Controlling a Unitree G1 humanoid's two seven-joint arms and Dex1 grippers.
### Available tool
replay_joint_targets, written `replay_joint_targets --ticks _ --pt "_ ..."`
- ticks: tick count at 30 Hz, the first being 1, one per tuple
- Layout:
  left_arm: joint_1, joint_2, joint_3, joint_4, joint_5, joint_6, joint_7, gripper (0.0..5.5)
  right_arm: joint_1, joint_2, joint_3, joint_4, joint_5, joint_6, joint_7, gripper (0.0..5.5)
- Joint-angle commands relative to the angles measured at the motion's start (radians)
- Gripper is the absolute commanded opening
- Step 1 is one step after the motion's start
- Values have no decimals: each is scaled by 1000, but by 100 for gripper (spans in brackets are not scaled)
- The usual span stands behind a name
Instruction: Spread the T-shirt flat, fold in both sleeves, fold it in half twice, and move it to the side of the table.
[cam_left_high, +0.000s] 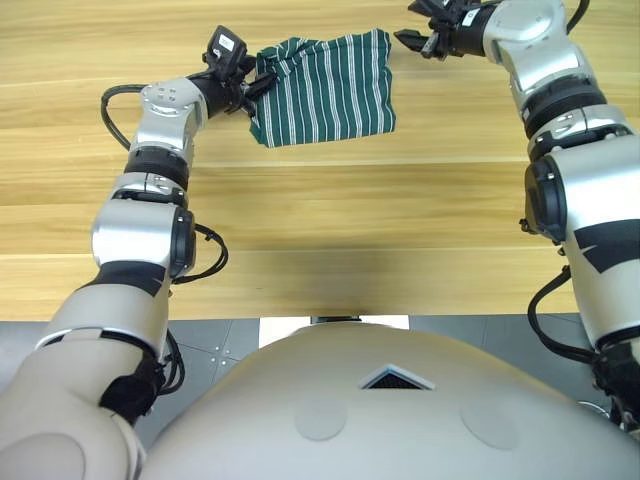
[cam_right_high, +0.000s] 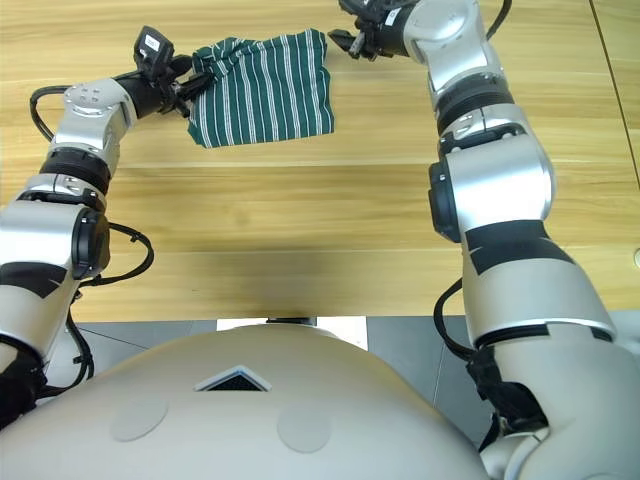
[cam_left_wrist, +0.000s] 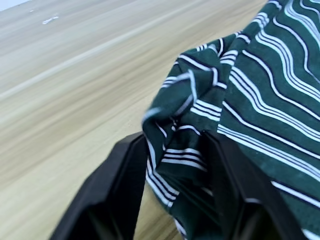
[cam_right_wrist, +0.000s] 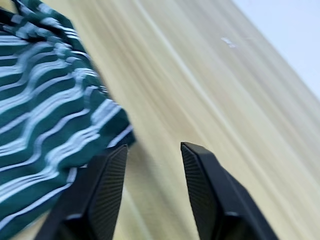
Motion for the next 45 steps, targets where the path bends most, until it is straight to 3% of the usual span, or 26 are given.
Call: replay_joint_targets --ticks 1,3,8,13,24,37,45 --pt "-25 12 34 -12 6 -33 45 257 -28 -6 -24 6 -16 -41 -61 281" --pt "-25 35 58 -37 6 -54 102 294 -15 3 -40 -2 -8 -78 -44 308" --pt "10 79 165 -109 -32 -90 291 375 56 64 -87 -36 50 -183 83 308" --pt "141 -2 260 -298 -119 -149 383 452 100 147 -97 -46 69 -194 138 214" --pt "155 -36 316 -238 -150 -195 390 452 114 254 -51 -23 -2 -147 47 6" --pt "141 -58 323 -184 -161 -217 341 452 81 316 119 57 -250 50 -263 6" --pt "160 -96 310 -236 -156 -227 341 452 117 150 48 67 -237 132 -330 6"
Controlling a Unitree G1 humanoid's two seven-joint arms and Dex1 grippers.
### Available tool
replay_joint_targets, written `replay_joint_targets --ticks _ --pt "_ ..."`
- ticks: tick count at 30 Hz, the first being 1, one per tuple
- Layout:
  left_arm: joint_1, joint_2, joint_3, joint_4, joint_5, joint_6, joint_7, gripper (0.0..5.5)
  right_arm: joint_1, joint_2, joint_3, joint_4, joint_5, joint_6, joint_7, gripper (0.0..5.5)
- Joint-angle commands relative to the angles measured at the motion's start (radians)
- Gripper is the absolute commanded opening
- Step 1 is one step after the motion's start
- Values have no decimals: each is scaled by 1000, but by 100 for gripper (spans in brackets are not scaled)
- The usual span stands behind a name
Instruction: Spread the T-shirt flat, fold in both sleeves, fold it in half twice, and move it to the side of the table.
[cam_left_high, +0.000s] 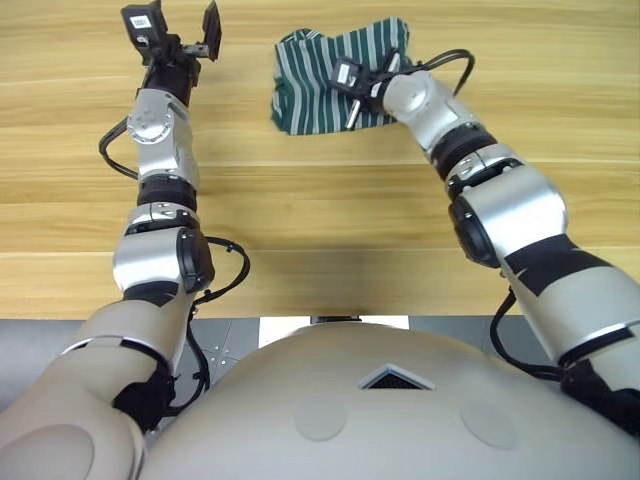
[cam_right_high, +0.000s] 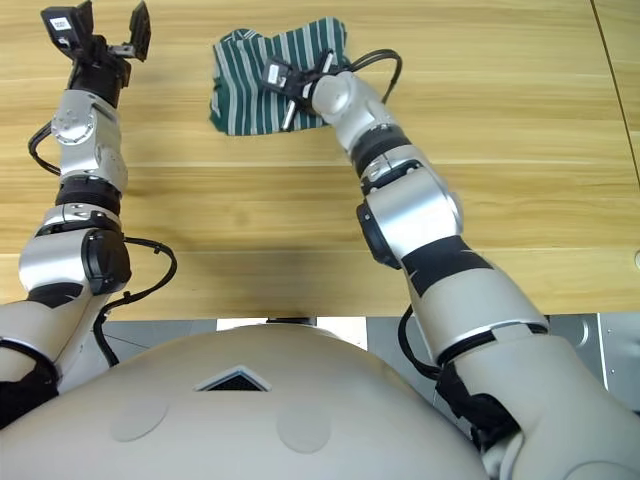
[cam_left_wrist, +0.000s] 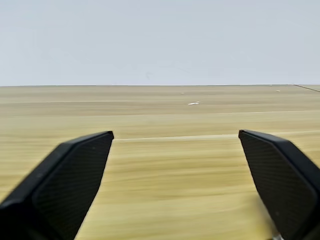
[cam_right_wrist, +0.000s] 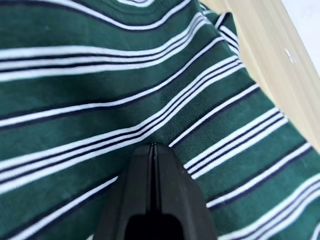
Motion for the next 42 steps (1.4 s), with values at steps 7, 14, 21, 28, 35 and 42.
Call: replay_joint_targets --ticks 7,14,21,28,35,42 --pt "76 -19 -5 -183 -12 27 8 452 156 -309 -144 28 49 110 -87 6" --pt "132 -29 -15 -293 -15 78 4 452 309 -455 -256 25 107 121 -143 6" --pt "150 -22 -8 -326 -25 94 0 452 242 -517 -329 5 143 4 -224 6" --pt "281 -45 -6 -645 -78 161 31 452 115 -492 -364 -44 197 -230 -210 6" --pt "442 -84 -47 -940 -33 184 100 452 52 -266 -528 -201 503 -358 -60 6" --pt "494 -72 -17 -903 71 84 196 452 202 -69 -481 -392 525 -574 -128 6"
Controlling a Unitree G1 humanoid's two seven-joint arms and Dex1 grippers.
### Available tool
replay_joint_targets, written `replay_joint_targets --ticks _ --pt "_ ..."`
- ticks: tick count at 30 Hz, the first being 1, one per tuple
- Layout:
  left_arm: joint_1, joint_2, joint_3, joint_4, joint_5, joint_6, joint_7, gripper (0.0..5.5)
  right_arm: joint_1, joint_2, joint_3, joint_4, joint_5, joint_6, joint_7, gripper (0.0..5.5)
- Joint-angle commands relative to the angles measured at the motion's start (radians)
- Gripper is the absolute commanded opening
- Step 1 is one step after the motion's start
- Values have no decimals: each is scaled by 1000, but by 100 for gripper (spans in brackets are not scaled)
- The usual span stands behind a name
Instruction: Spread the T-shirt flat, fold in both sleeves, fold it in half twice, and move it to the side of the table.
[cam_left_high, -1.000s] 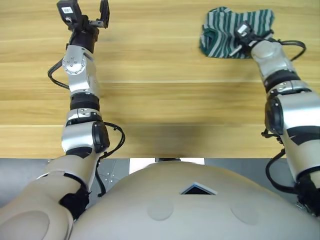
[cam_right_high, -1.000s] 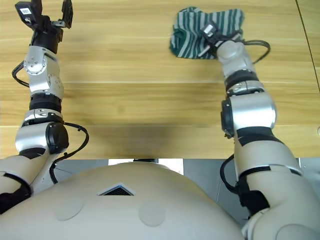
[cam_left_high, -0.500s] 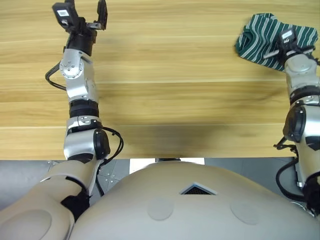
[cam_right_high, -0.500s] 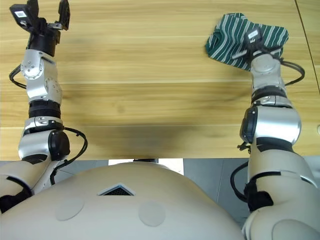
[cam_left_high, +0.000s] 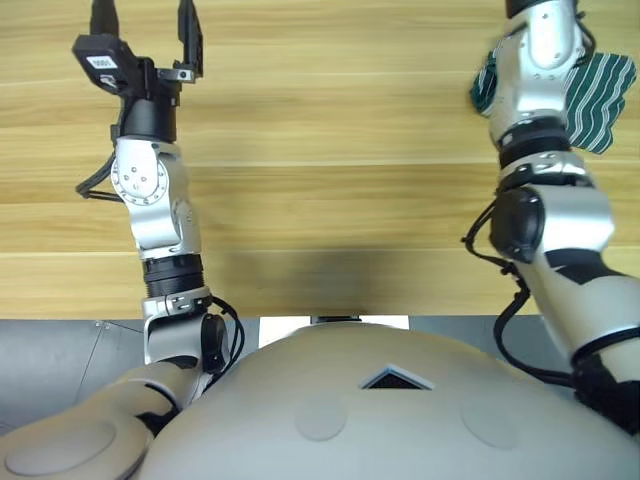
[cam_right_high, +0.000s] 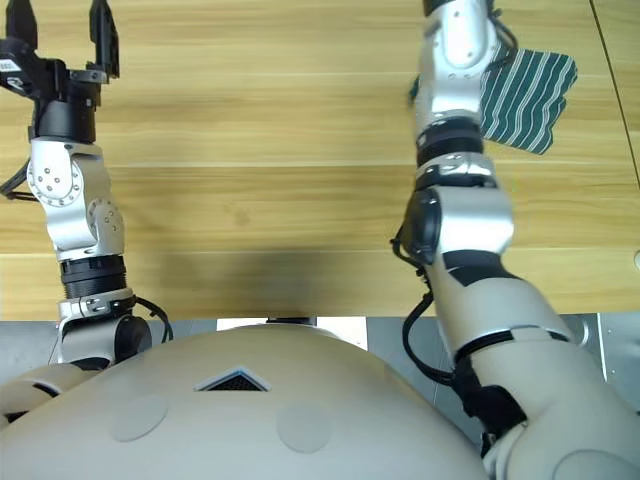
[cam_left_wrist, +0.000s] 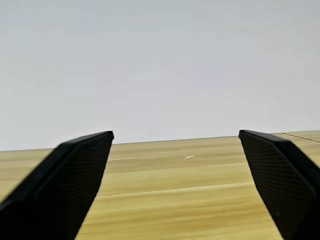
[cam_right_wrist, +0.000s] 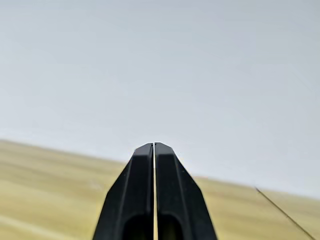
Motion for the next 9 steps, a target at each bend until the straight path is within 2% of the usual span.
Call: replay_joint_targets --ticks 1,9 --pt "5 22 12 76 89 -75 57 452 78 22 29 -5 -17 -57 0 6" --pt "-49 -1 18 165 50 -99 80 452 108 3 58 -7 12 -70 102 6"
